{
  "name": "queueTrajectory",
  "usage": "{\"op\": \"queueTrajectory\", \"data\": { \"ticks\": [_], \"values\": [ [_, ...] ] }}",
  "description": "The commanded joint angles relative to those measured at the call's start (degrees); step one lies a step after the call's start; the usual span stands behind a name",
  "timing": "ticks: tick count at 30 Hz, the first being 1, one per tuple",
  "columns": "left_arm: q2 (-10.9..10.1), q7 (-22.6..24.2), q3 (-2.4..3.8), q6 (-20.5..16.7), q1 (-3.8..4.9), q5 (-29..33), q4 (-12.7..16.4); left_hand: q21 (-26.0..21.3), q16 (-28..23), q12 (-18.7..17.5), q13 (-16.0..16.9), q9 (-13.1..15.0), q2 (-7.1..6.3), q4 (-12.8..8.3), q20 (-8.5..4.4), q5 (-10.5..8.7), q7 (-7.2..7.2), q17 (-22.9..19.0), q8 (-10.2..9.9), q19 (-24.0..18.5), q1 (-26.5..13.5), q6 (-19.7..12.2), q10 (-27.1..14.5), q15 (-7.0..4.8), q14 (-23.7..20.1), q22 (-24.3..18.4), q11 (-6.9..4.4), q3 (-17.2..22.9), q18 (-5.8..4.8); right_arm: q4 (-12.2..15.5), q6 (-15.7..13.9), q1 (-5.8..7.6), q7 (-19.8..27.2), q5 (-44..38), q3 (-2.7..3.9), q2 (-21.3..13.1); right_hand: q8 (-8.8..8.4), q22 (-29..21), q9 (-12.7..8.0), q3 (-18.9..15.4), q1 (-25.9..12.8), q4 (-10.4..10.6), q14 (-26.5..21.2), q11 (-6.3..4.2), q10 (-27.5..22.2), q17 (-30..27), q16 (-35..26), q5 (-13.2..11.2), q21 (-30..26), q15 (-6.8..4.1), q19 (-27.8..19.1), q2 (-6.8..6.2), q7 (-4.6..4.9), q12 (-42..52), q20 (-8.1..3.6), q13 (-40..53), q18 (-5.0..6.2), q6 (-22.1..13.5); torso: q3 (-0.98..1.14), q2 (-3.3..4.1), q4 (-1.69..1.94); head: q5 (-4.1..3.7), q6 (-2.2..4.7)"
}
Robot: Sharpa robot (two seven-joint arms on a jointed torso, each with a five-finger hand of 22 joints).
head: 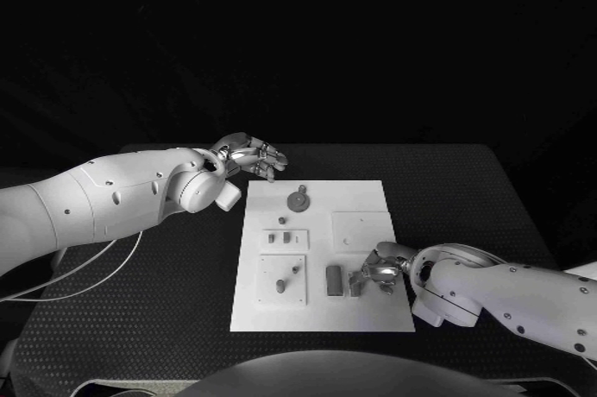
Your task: Assemble the parts on the task board
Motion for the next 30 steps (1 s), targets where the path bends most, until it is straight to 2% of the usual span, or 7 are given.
{"op": "queueTrajectory", "data": {
  "ticks": [1,7,13,20,30],
  "values": [
    [0.08,0.35,0.03,0.79,0.04,-0.14,0.11,-0.28,-0.31,0.07,0.05,-0.08,-0.06,0.29,0.11,-0.29,-0.08,0.07,0.39,0.19,-0.47,-0.49,-0.35,0.18,-0.25,0.10,0.12,-0.13,1.08,-0.23,1.36,-0.40,-0.34,-1.35,-0.28,0.36,-0.47,0.36,-0.31,-0.57,-0.39,0.05,-0.27,-0.02,-0.53,-0.18,0.01,0.18,-0.22,-0.35,0.05,-0.90,0.48,-0.36,0.15,-0.07,0.33,0.00,-0.01,0.01,-0.01,0.03,-0.02],
    [0.09,0.36,0.03,0.82,0.04,-0.14,0.12,-0.29,-0.31,0.07,0.05,-0.09,-0.05,0.29,0.11,-0.29,-0.08,0.07,0.40,0.19,-0.48,-0.49,-0.35,0.18,-0.25,0.11,0.12,-0.13,1.08,-0.46,1.23,-0.42,-0.15,-1.40,-0.29,0.49,-0.88,0.06,-0.78,-0.59,-2.29,0.79,-0.47,0.12,-0.62,-0.44,-0.18,0.19,-0.55,-0.23,0.38,-3.38,0.64,-0.64,0.26,-0.19,0.33,-0.17,-0.03,0.00,0.01,0.04,0.00],
    [0.12,0.34,0.03,0.78,0.04,-0.15,0.10,-0.30,-0.31,0.07,0.06,-0.09,-0.05,0.29,0.11,-0.29,-0.08,0.08,0.40,0.19,-0.48,-0.50,-0.36,0.18,-0.25,0.12,0.12,-0.13,1.08,-0.43,1.31,-0.44,0.13,-1.75,-0.30,0.52,-1.36,-0.16,-1.31,0.30,-3.35,1.98,-0.49,0.33,-0.74,-0.44,-0.38,0.18,-0.90,-0.05,0.62,-7.12,0.86,-0.92,0.18,-0.32,0.33,-0.55,-0.05,-0.01,0.00,0.07,-0.04],
    [0.12,0.40,0.03,0.93,0.04,-0.15,0.09,-0.33,-0.31,0.12,0.09,-0.08,0.05,0.31,0.11,-0.28,-0.13,0.09,0.49,0.19,-0.47,-0.39,-0.26,0.18,-0.25,0.15,0.08,-0.11,1.08,-0.56,0.91,-0.44,0.33,-1.76,-0.30,0.52,-1.66,-0.27,-1.67,1.09,-4.36,4.27,-0.63,0.50,-0.93,-0.44,-0.58,0.18,-1.21,0.11,0.60,-9.61,1.03,-1.25,0.22,-0.50,0.33,-0.86,-0.04,-0.02,0.00,0.07,-0.06],
    [0.14,0.35,0.03,0.94,0.04,-0.15,0.10,-0.36,-0.33,0.12,0.09,-0.09,0.02,0.29,0.12,-0.29,-0.14,0.10,0.51,0.17,-0.47,-0.37,-0.25,0.18,-0.28,0.17,0.07,-0.12,1.08,-0.27,0.61,-0.44,0.57,-1.85,-0.30,0.42,-1.62,-0.22,-1.75,1.49,-4.48,5.27,-0.61,0.51,-0.87,-0.39,-0.57,0.18,-1.22,0.15,0.66,-10.01,1.03,-1.30,0.20,-0.57,0.33,-0.75,-0.02,0.00,0.00,0.14,0.01]
  ]
}}
